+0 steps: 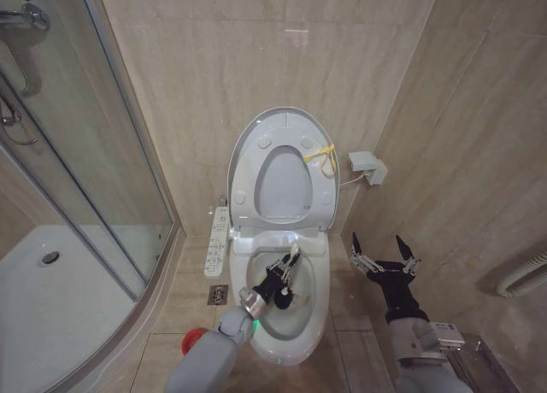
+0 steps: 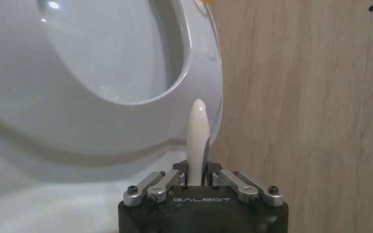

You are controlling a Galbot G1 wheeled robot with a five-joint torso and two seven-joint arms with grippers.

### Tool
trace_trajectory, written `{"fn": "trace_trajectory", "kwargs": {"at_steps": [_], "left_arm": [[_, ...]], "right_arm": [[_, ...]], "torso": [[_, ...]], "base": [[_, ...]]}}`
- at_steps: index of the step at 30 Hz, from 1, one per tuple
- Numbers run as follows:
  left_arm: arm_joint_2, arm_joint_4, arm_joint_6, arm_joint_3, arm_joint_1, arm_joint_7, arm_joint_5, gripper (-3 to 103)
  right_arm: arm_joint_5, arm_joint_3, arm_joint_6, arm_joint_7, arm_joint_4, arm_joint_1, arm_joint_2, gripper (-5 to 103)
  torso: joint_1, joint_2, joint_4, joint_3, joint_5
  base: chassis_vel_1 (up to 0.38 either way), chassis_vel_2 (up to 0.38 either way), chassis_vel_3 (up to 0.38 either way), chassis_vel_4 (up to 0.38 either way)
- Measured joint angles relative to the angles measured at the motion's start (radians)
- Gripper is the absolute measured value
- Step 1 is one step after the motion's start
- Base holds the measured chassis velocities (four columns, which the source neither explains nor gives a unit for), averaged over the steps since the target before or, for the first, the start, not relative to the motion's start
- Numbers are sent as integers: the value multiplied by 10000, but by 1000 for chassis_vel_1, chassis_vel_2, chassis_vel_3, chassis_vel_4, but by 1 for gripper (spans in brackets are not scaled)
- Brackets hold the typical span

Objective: Open the toilet lid, clean the toilet bowl with a toilet brush, close the toilet lid, and flush.

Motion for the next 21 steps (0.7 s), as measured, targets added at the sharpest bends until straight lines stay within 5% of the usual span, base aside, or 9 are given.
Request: {"fn": "trace_trajectory", "kwargs": {"at_steps": [21], "left_arm": [[-452,726,-107,9,6,11,235,19]], "right_arm": [[0,0,0,0,0,0,0,100]], "torso": [[-1,1,2,-1,-1]], "base": [[0,0,0,0]]}}
